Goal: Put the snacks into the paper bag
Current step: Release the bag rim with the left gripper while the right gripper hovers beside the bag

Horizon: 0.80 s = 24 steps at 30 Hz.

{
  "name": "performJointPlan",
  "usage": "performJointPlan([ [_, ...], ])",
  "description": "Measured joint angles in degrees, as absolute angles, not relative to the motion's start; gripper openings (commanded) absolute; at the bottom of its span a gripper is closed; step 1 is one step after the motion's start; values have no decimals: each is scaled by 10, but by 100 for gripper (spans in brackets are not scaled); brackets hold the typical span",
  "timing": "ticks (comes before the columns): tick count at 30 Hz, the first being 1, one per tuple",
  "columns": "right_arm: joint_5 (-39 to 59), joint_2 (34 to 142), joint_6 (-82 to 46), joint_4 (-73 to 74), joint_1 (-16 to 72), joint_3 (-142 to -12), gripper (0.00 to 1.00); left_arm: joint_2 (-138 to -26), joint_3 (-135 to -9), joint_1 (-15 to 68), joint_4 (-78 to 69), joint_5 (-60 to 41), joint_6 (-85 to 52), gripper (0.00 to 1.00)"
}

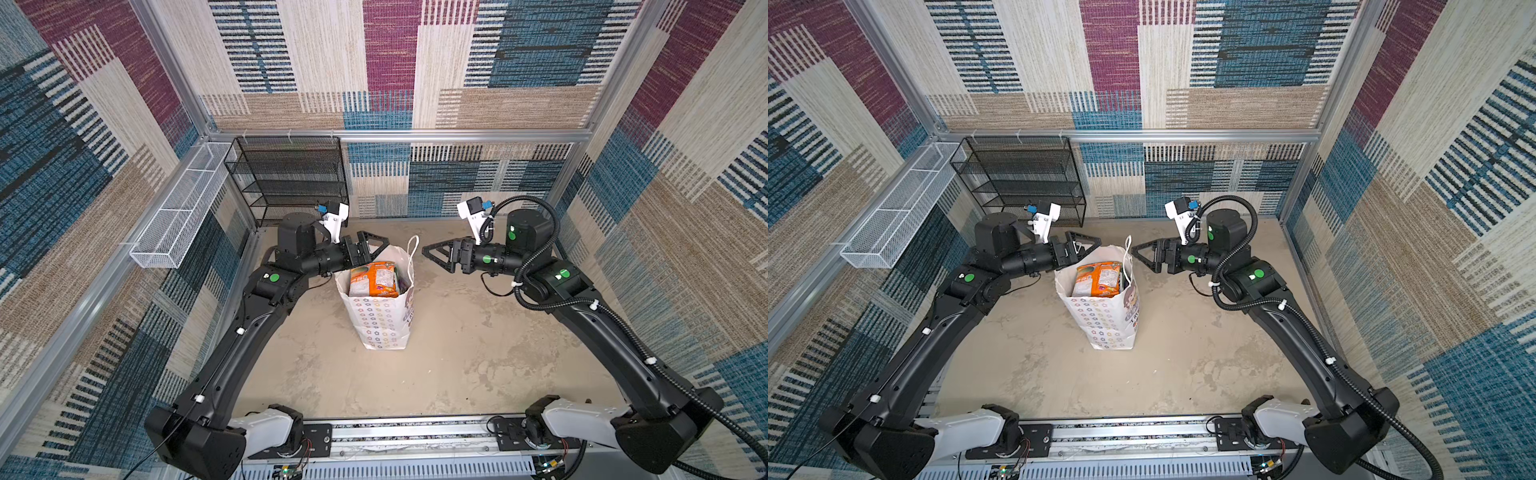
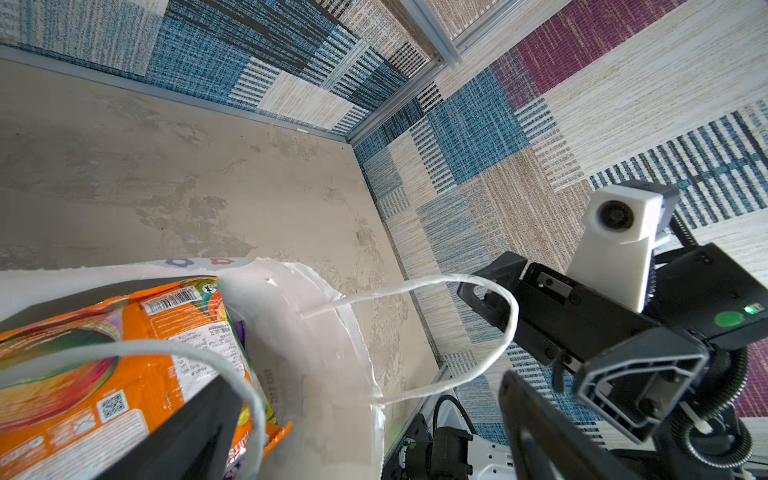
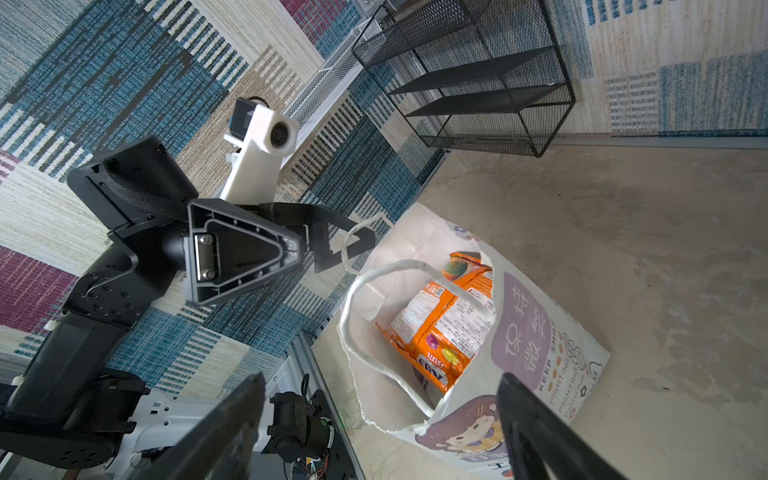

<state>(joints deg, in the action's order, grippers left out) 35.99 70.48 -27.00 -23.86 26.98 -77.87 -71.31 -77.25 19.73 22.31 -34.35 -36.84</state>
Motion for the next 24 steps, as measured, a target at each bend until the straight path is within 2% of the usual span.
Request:
performJointPlan([
  [5,358,697,-278,-243,270,-776,100,-702,-779,194,246,-319,-356,99],
  [24,339,664,-279,-269,270,-780,100,-677,-834,174,338,-316,-314,99],
])
